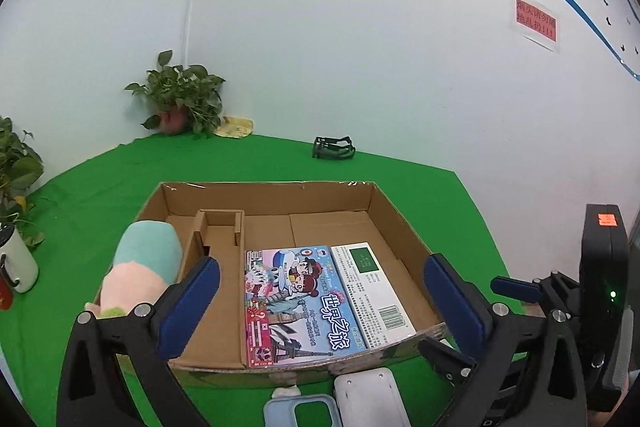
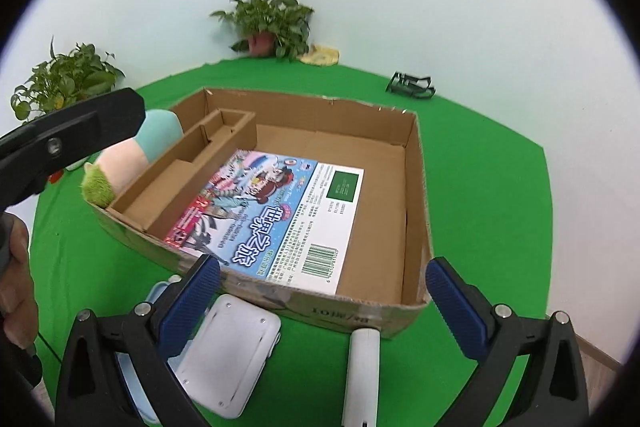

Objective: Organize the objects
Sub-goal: 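Lower the medicine box beside the game box and open the right gripper, then grasp the white hair dryer by its head with the right gripper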

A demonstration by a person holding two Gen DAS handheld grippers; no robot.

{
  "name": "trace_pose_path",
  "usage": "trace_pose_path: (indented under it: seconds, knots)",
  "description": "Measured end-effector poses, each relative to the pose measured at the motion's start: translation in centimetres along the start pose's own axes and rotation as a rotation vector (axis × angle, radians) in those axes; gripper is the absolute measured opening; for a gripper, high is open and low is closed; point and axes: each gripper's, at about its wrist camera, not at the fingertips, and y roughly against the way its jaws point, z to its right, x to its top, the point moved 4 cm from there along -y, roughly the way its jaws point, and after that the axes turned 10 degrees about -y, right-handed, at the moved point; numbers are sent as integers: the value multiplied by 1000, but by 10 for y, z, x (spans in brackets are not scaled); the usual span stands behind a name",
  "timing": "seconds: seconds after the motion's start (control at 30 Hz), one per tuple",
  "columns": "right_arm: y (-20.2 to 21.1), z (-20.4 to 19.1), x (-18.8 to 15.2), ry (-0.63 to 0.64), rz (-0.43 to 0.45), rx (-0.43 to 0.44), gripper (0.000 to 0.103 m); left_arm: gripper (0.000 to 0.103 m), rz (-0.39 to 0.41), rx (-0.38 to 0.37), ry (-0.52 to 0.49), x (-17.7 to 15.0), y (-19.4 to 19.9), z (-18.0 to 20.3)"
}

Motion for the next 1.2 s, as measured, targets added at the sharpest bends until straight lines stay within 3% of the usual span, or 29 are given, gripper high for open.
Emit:
trace_pose_path:
  seconds: [0.13,0.23,0.37,0.57,0.73,0.93,1.07,1.2]
  knots:
    - [15,2,-7,-17,7,30,102,103,-4,28,10,-2,20,2]
    - [28,4,-17,-34,9,99,102,103,-14,-8,16,-7,30,7]
    - [40,16,-35,-27,-6,114,102,103,-66,-118,9,-21,35,23]
    - [41,67,-75,-171,-132,98,102,102,-237,-350,104,-57,14,47]
    - [46,57,-108,-133,-191,126,101,101,-346,-472,115,-77,-9,82]
    - [43,45,-121,-111,-206,101,84,98,-417,-544,122,-85,-29,111]
    - [43,51,-128,-134,-207,71,63,96,-463,-573,146,-88,-42,119]
    - [46,54,-141,-153,-225,60,57,86,-530,-626,183,-99,-59,131]
